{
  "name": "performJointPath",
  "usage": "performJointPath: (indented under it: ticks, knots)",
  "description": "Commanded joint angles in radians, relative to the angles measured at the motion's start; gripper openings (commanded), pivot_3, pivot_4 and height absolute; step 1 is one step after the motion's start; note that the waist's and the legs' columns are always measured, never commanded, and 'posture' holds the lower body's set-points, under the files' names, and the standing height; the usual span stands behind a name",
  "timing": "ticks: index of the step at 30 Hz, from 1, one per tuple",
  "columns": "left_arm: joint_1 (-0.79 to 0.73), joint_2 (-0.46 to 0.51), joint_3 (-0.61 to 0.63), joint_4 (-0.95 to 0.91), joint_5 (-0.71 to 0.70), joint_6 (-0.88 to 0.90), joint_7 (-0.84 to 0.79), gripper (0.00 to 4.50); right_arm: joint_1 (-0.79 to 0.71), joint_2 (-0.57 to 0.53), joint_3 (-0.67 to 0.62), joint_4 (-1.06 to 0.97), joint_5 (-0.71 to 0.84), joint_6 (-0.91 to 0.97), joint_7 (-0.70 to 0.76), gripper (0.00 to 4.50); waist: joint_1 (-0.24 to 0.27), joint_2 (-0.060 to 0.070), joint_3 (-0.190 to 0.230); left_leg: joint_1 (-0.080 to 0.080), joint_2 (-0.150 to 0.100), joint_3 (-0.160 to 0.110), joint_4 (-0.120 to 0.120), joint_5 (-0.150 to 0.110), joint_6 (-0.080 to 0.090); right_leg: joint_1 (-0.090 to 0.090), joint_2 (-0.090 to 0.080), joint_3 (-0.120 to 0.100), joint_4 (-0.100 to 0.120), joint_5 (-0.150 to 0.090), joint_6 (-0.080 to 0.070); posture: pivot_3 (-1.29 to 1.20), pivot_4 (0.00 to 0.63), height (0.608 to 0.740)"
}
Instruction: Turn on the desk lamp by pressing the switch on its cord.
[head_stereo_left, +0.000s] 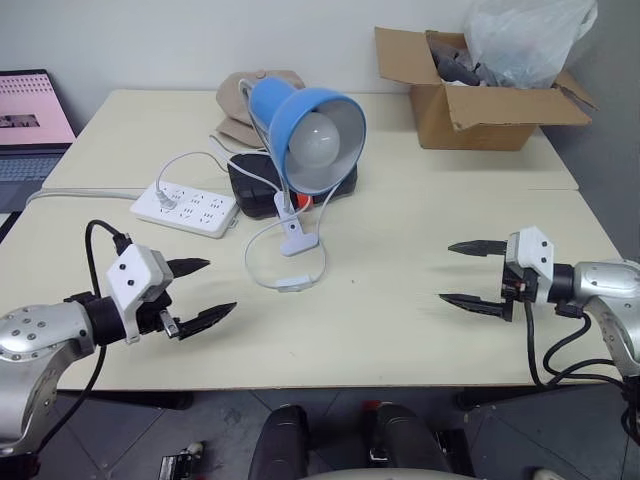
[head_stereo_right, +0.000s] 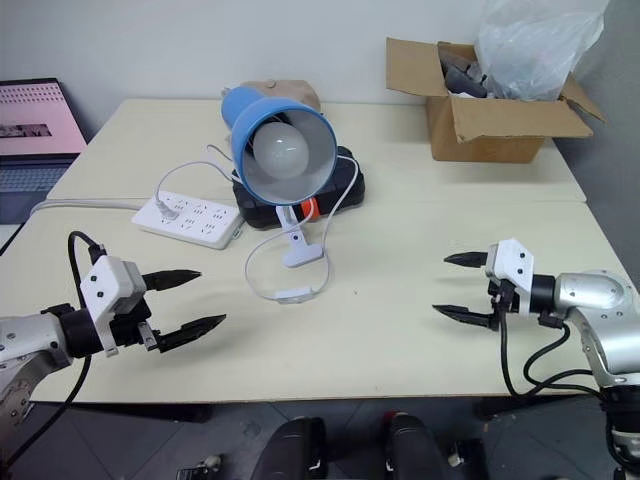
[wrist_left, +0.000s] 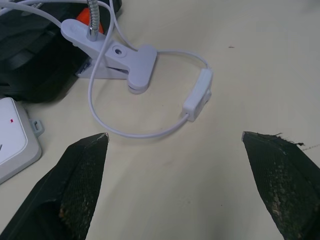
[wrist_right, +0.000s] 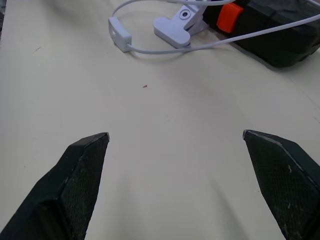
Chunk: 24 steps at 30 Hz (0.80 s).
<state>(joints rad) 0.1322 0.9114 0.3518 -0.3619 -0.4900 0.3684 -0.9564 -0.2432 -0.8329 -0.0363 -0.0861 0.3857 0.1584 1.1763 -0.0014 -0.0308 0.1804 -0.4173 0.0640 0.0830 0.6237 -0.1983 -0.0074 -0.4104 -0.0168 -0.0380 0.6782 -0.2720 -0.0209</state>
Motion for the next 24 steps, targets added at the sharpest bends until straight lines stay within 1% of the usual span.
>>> performJointPath:
  ticks: [1, 4, 7, 10, 12, 13, 15, 16, 19, 24]
  knots:
    - [0.000, -0.005, 0.024, -0.037, -0.009, -0.008, -0.002, 4.46, -0.025, 0.009, -0.001, -0.018, -0.004, -0.016, -0.002, 4.50, 0.000, 0.000, 0.000, 0.000, 0.000, 0.000, 0.000, 0.000, 0.000, 0.000, 0.000, 0.000, 0.000, 0.000, 0.000, 0.00, 0.150, 0.740]
    - [0.000, -0.004, 0.016, -0.042, 0.002, 0.004, 0.013, 4.46, -0.042, 0.021, 0.004, -0.024, -0.004, 0.000, -0.008, 4.50, 0.000, 0.000, 0.000, 0.000, 0.000, 0.000, 0.000, 0.000, 0.000, 0.000, 0.000, 0.000, 0.000, 0.000, 0.000, 0.00, 0.150, 0.740]
    - [-0.032, -0.008, 0.011, -0.036, -0.006, 0.017, 0.024, 4.46, -0.056, 0.030, 0.005, -0.023, -0.003, 0.015, -0.018, 4.50, 0.001, 0.000, 0.000, 0.000, 0.000, 0.000, 0.001, 0.000, 0.000, 0.000, 0.000, 0.000, 0.000, 0.000, 0.000, 0.00, 0.150, 0.740]
    - [-0.053, -0.005, 0.005, -0.043, -0.021, 0.016, 0.000, 4.46, -0.051, 0.027, 0.007, -0.032, -0.006, 0.020, -0.019, 4.50, 0.001, 0.000, 0.000, 0.000, 0.000, 0.000, 0.001, 0.000, 0.000, 0.000, 0.000, 0.000, 0.000, 0.000, 0.000, 0.00, 0.150, 0.740]
    - [-0.064, -0.004, -0.010, -0.029, -0.005, -0.013, -0.019, 4.46, -0.048, 0.027, 0.008, -0.049, -0.004, 0.033, -0.026, 4.50, 0.001, 0.000, 0.000, 0.000, 0.000, 0.000, 0.001, 0.000, 0.000, 0.000, 0.000, 0.000, 0.000, 0.000, 0.000, 0.00, 0.150, 0.740]
    - [-0.086, -0.002, -0.010, -0.007, -0.042, 0.003, -0.051, 4.46, -0.046, 0.027, 0.008, -0.062, -0.002, 0.042, -0.031, 4.50, 0.001, 0.000, 0.000, 0.000, 0.000, 0.000, 0.001, 0.000, 0.000, 0.000, 0.000, 0.000, 0.000, 0.000, 0.000, 0.00, 0.150, 0.740]
    - [-0.119, 0.001, -0.013, 0.022, -0.070, 0.009, -0.087, 4.46, -0.042, 0.027, 0.007, -0.086, 0.001, 0.058, -0.041, 4.50, 0.001, 0.000, 0.000, 0.000, 0.000, 0.000, 0.001, 0.000, 0.000, 0.000, 0.000, 0.000, 0.000, 0.000, 0.000, 0.00, 0.150, 0.740]
    - [-0.141, 0.004, -0.029, 0.039, -0.048, 0.000, -0.084, 4.46, -0.039, 0.027, 0.005, -0.101, 0.005, 0.070, -0.047, 4.50, 0.001, 0.000, 0.000, 0.000, 0.000, 0.000, 0.001, 0.000, 0.000, 0.000, 0.000, 0.000, 0.001, 0.000, 0.000, 0.00, 0.150, 0.740]
    - [-0.170, 0.047, -0.137, 0.073, 0.088, -0.097, -0.128, 4.46, -0.030, 0.022, -0.002, -0.150, 0.023, 0.128, -0.064, 4.50, 0.001, 0.000, 0.000, 0.000, 0.000, 0.000, 0.001, 0.000, 0.000, 0.000, 0.000, 0.000, 0.001, 0.000, 0.000, 0.00, 0.150, 0.740]
    - [-0.260, 0.010, -0.233, 0.133, 0.120, -0.136, -0.147, 4.46, -0.002, 0.014, -0.008, -0.225, 0.028, 0.195, -0.099, 4.50, 0.002, 0.000, 0.000, 0.000, 0.000, 0.001, 0.001, 0.000, 0.000, 0.000, 0.000, 0.001, 0.000, 0.000, 0.001, 0.00, 0.150, 0.740]
